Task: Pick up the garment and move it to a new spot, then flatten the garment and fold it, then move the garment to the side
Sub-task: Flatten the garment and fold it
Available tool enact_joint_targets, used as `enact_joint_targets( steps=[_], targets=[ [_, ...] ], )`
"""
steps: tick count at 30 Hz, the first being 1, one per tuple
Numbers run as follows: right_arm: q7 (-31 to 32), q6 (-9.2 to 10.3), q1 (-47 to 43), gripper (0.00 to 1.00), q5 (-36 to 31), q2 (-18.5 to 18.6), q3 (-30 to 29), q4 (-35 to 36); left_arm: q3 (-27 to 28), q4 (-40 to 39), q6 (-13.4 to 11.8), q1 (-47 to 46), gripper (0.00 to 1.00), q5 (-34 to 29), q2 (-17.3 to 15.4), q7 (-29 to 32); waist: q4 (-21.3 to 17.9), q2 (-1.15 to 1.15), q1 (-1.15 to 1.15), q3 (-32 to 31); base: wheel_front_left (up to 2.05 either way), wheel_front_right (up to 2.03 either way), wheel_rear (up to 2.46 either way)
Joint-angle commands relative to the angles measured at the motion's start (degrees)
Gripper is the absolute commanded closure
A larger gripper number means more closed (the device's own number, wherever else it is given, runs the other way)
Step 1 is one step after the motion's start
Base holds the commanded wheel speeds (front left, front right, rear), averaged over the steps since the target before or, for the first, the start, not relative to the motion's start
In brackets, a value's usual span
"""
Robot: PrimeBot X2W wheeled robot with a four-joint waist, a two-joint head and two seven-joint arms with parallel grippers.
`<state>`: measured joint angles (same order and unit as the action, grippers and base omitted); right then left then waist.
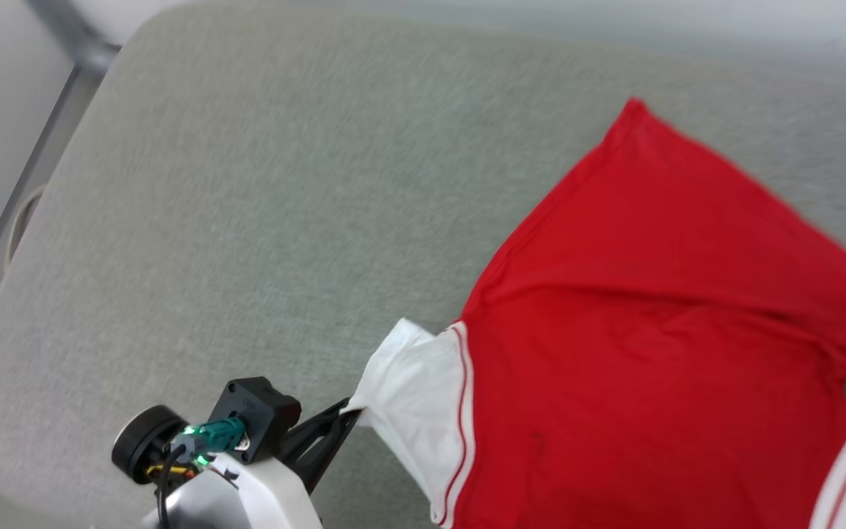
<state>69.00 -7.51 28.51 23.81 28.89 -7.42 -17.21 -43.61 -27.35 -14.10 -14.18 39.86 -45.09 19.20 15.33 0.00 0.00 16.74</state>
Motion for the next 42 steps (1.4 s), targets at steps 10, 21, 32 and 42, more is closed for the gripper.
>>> enact_joint_targets(
  steps=[10,21,32,42],
  targets=[
    [-3.4,0.04,-11.9,1.00,5.4,-0.7,1.8,6.0,0.6,2.7,-0.8,5.2,1.00,2.8,-1.0,-2.9,-9.4,0.00,0.00,-10.9,0.00,0.00,0.00],
    [-4.2,0.05,-22.9,1.00,7.3,-3.4,-0.4,13.9,0.7,4.1,-1.2,8.8,1.00,4.3,-0.3,-5.9,-11.8,0.00,0.00,-14.8,0.00,0.00,0.00],
    [-8.0,0.04,-32.5,1.00,6.6,-8.2,-3.1,13.1,-0.3,6.9,0.1,7.7,1.00,4.7,2.0,-7.0,-11.4,0.00,0.00,-15.2,0.00,0.00,0.00],
    [-8.8,0.04,-29.3,0.00,8.7,-4.9,-0.5,13.7,-0.5,7.4,0.5,6.8,1.00,4.0,2.1,-7.3,-11.0,0.00,0.00,-13.7,0.00,0.00,0.00]
  ],
)
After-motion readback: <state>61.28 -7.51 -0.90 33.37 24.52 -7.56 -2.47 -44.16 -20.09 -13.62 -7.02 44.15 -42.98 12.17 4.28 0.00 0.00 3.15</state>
